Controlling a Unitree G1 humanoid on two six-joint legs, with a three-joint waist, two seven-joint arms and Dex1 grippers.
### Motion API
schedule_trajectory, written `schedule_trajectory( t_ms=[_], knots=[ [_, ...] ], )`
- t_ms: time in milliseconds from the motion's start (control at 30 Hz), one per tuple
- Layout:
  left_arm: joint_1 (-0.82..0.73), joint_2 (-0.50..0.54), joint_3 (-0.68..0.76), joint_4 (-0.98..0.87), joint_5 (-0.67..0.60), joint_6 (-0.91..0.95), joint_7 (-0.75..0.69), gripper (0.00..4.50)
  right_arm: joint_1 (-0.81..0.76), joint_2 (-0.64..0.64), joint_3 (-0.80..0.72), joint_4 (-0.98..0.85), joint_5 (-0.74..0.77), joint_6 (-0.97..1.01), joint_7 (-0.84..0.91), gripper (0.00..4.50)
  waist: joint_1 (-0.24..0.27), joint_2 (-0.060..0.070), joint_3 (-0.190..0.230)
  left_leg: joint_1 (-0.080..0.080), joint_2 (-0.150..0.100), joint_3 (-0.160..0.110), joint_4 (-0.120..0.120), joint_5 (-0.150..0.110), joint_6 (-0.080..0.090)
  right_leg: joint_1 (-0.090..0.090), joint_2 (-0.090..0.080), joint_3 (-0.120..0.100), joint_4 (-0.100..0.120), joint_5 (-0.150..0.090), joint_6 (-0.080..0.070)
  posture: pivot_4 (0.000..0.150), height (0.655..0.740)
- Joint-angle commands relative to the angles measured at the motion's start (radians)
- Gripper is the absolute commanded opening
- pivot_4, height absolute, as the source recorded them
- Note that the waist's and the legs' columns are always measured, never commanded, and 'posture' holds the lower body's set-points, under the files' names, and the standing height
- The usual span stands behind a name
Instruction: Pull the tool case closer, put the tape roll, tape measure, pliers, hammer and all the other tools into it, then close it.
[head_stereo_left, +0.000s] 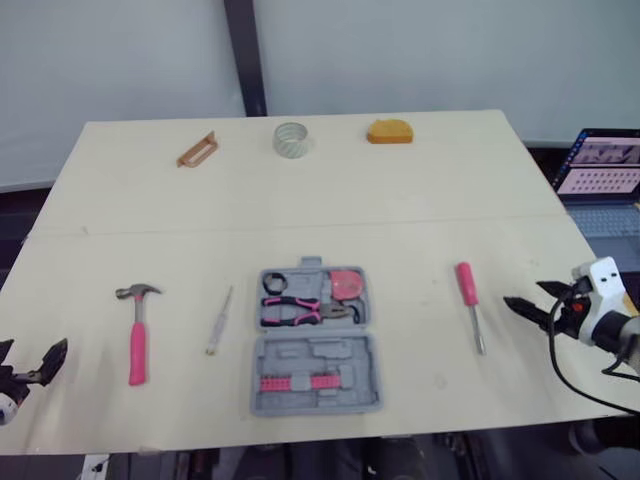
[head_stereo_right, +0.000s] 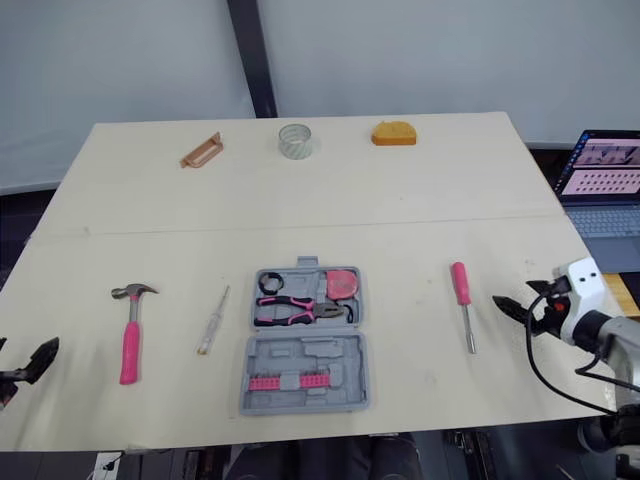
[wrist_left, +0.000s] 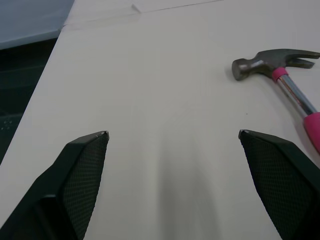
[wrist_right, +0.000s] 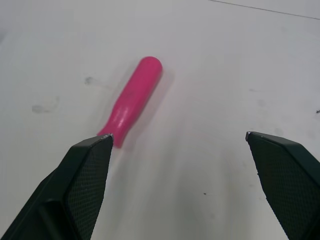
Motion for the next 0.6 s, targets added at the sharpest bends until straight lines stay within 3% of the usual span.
schedule_trajectory(
  t_ms=[33,333,600],
  knots=[
    [0.018,-0.015,0.003,-0.115,-0.041,0.023,-0.017,4.47,-0.001,-0.004,-0.013,-0.086,0.038,0.032,0.026,4.48,0.001,0.0,0.0,0.0,0.0,0.0,0.0,0.0,0.0,0.0,0.0,0.0,0.0,0.0,0.0,0.15,0.74],
    [0.049,-0.032,-0.138,-0.381,-0.085,0.151,-0.086,4.47,-0.009,0.021,0.119,-0.406,0.124,0.206,0.081,4.48,0.003,0.0,0.0,0.0,0.0,0.0,0.001,0.0,0.0,0.0,0.0,0.0,0.0,0.0,0.0,0.15,0.74],
    [0.023,-0.143,-0.319,-0.541,-0.049,0.238,0.015,4.47,-0.177,0.041,0.298,-0.588,0.157,0.277,0.144,4.48,0.003,0.0,0.0,-0.001,0.0,-0.001,0.002,0.0,0.0,0.0,0.0,0.0,0.0,0.0,0.0,0.15,0.74]
  ],
)
